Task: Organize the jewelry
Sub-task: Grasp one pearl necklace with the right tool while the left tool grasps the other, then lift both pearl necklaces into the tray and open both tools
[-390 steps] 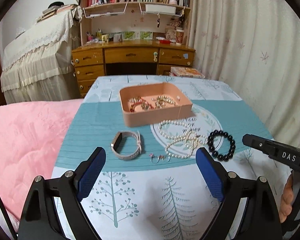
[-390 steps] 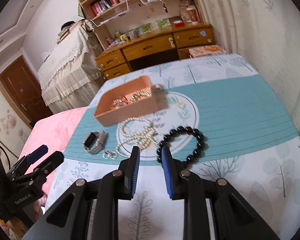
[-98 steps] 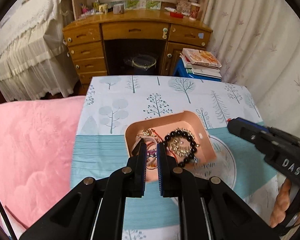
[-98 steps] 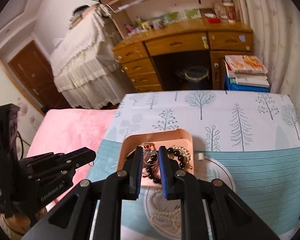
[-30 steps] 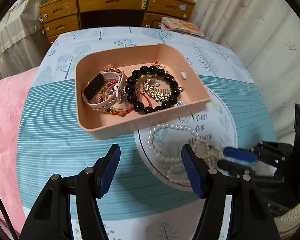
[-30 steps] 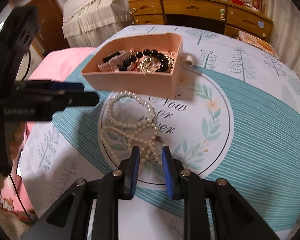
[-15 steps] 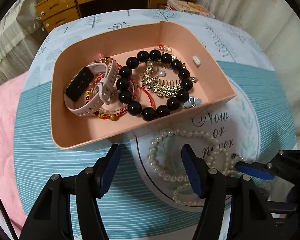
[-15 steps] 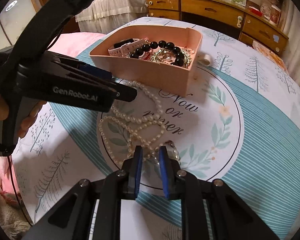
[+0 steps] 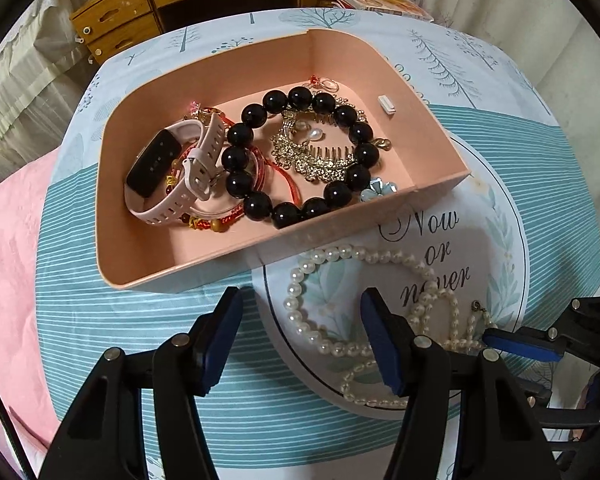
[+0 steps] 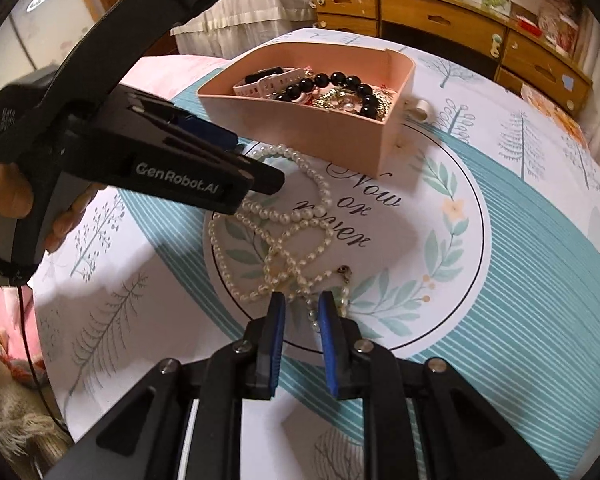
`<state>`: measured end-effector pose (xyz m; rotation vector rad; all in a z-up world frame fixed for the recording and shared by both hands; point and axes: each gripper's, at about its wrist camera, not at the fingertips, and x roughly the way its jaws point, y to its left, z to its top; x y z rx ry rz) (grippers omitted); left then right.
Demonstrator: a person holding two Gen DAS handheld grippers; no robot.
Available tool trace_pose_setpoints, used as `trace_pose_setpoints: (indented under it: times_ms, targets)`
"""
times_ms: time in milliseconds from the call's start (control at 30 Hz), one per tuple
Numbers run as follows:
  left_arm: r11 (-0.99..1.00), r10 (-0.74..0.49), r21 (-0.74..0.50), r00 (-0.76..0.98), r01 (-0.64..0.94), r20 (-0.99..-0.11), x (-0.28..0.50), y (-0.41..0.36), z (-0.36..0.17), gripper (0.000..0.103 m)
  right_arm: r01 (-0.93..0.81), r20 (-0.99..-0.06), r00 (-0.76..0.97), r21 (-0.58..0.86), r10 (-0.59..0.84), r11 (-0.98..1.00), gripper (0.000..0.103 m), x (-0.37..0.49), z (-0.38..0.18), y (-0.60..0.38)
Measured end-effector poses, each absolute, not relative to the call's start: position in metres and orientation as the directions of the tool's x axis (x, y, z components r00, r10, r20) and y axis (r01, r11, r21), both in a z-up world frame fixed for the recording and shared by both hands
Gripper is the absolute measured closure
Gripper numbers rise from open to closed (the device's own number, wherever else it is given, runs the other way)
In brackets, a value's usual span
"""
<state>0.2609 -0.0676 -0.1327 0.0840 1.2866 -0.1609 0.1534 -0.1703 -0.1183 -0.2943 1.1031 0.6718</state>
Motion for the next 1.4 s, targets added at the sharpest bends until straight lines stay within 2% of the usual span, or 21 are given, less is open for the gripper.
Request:
trace_pose_setpoints:
  times_ms: [33, 167, 233, 267, 300, 533, 833, 1200, 1400]
  targets:
    - [0.985, -0.075, -0.028, 0.272, 0.172, -0.959, 0.259, -0.07, -0.132, 0.05, -0.635, -0.893, 0.284, 0.098, 0.349, 0.766, 0.086, 0.152, -0.118, -0.17]
    - [0.979, -0.084, -0.027, 0.276, 0.203, -0.957, 0.254, -0.079, -0.129, 0.072, -0.64, -0.897, 0.295, 0.07, 0.328, 0.766, 0.087, 0.151, -0.119, -0.166]
    - [0.976, -0.094, -0.033, 0.276, 0.216, -0.956, 0.253, -0.083, -0.128, 0.084, -0.635, -0.902, 0.308, 0.042, 0.303, 0.771, 0.092, 0.15, -0.119, -0.164]
    - [0.975, -0.099, -0.037, 0.276, 0.219, -0.956, 0.252, -0.085, -0.127, 0.093, -0.63, -0.903, 0.313, 0.033, 0.293, 0.776, 0.096, 0.152, -0.119, -0.164]
    - [0.975, -0.106, -0.046, 0.275, 0.217, -0.956, 0.251, -0.086, -0.127, 0.097, -0.624, -0.905, 0.31, 0.038, 0.291, 0.781, 0.098, 0.153, -0.119, -0.164]
    - [0.973, -0.192, -0.149, 0.256, 0.178, -0.947, 0.242, -0.07, -0.126, 0.098, -0.557, -0.884, 0.349, 0.071, 0.31, 0.828, 0.099, 0.148, -0.1, -0.173]
    - [0.966, -0.241, -0.182, 0.375, 0.185, -0.895, 0.21, -0.045, -0.063, 0.098, -0.513, -0.763, 0.506, 0.109, 0.402, 0.852, 0.099, 0.131, -0.007, -0.175]
    - [0.97, -0.217, -0.114, 0.55, 0.214, -0.807, 0.195, -0.025, 0.039, 0.098, -0.477, -0.621, 0.663, 0.081, 0.419, 0.875, 0.099, 0.128, 0.086, -0.147]
    - [0.977, -0.174, -0.06, 0.606, 0.204, -0.776, 0.203, -0.022, 0.066, 0.098, -0.437, -0.542, 0.735, 0.082, 0.408, 0.896, 0.099, 0.141, 0.128, -0.135]
